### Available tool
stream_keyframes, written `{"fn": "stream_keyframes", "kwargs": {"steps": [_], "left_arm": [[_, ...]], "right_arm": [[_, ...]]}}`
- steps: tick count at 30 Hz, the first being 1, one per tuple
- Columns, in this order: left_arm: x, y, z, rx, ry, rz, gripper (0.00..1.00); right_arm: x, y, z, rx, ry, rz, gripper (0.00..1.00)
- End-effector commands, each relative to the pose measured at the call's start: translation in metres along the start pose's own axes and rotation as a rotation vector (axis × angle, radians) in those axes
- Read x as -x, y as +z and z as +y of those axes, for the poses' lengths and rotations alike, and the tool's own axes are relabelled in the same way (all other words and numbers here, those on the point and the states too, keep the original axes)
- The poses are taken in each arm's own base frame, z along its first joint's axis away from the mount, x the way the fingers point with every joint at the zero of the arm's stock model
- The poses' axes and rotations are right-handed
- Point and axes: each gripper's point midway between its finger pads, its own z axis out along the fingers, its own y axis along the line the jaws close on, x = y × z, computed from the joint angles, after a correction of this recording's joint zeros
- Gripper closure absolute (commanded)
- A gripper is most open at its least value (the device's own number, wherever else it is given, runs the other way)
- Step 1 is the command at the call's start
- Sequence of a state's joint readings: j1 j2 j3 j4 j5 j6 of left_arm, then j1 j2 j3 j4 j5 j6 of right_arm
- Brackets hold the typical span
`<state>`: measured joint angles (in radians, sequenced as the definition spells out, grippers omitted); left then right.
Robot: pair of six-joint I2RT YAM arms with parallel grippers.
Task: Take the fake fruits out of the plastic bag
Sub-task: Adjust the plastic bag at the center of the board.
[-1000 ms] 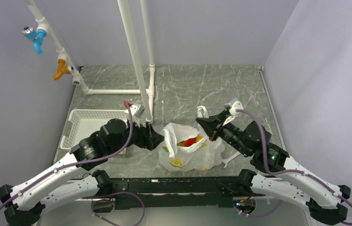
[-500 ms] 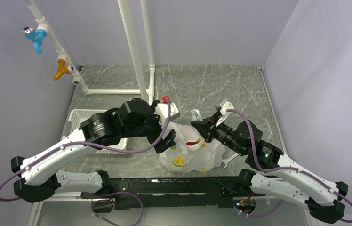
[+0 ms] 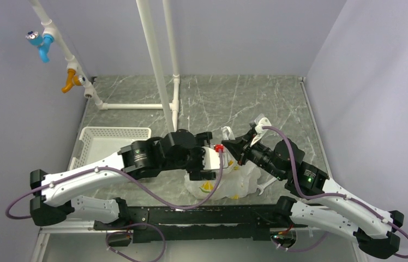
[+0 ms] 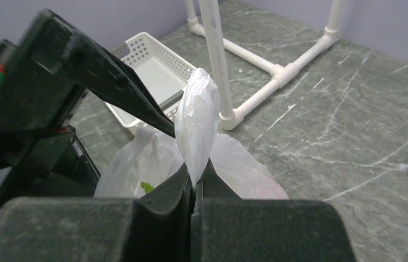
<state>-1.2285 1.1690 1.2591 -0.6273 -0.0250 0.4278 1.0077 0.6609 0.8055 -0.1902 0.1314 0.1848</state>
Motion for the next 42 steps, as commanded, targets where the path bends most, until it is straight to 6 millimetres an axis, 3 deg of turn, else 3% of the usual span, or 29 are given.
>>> {"fn": "stream_keyframes", "kwargs": {"steps": [1, 3, 7, 10, 13, 16, 21, 25, 27, 29, 31, 33, 36, 39, 42], "left_arm": [[0.022, 0.013, 0.02, 0.07, 0.023, -0.027, 0.19], [0.01, 0.015, 0.03, 0.133, -0.018, 0.045, 0.52], [-0.003, 0.005, 0.058, 0.33, -0.135, 0.083, 1.0], [-0.001, -0.008, 0.088, 0.487, -0.297, 0.01, 1.0], [-0.015, -0.022, 0.121, 0.592, -0.594, -0.013, 1.0], [-0.035, -0.027, 0.148, 0.641, -0.833, -0.018, 1.0], [-0.034, -0.018, 0.185, 0.648, -0.891, -0.061, 1.0], [-0.014, -0.02, 0.229, 0.701, -0.849, -0.077, 1.0], [0.014, -0.028, 0.251, 0.707, -0.809, -0.14, 1.0], [0.035, -0.03, 0.264, 0.689, -0.76, -0.188, 1.0], [0.045, -0.035, 0.271, 0.698, -0.731, -0.212, 1.0], [0.044, -0.037, 0.269, 0.697, -0.72, -0.221, 1.0], [0.025, -0.027, 0.249, 0.66, -0.723, -0.219, 1.0], [-0.012, -0.015, 0.217, 0.627, -0.773, -0.192, 1.0], [-0.057, -0.007, 0.178, 0.613, -0.89, -0.135, 1.0]], "right_arm": [[0.013, -0.007, -0.004, -0.025, 0.003, -0.048, 1.0], [0.013, -0.01, -0.008, -0.044, 0.02, -0.065, 1.0], [0.017, -0.009, -0.025, -0.15, 0.054, -0.076, 1.0], [0.015, 0.0, -0.034, -0.199, 0.062, -0.052, 1.0], [0.015, 0.012, -0.048, -0.234, 0.077, -0.041, 1.0], [0.025, 0.025, -0.078, -0.301, 0.102, -0.037, 1.0], [0.056, 0.052, -0.133, -0.416, 0.054, -0.024, 1.0], [0.099, 0.063, -0.181, -0.464, 0.11, -0.059, 1.0], [0.122, 0.07, -0.198, -0.47, 0.114, -0.062, 1.0], [0.15, 0.074, -0.204, -0.481, 0.093, -0.079, 1.0], [0.152, 0.076, -0.206, -0.487, 0.087, -0.072, 1.0], [0.142, 0.071, -0.201, -0.472, 0.11, -0.072, 1.0], [0.092, 0.062, -0.185, -0.413, 0.186, -0.027, 1.0], [0.033, 0.043, -0.166, -0.368, 0.286, 0.03, 1.0], [-0.008, 0.017, -0.148, -0.35, 0.347, 0.045, 1.0]]}}
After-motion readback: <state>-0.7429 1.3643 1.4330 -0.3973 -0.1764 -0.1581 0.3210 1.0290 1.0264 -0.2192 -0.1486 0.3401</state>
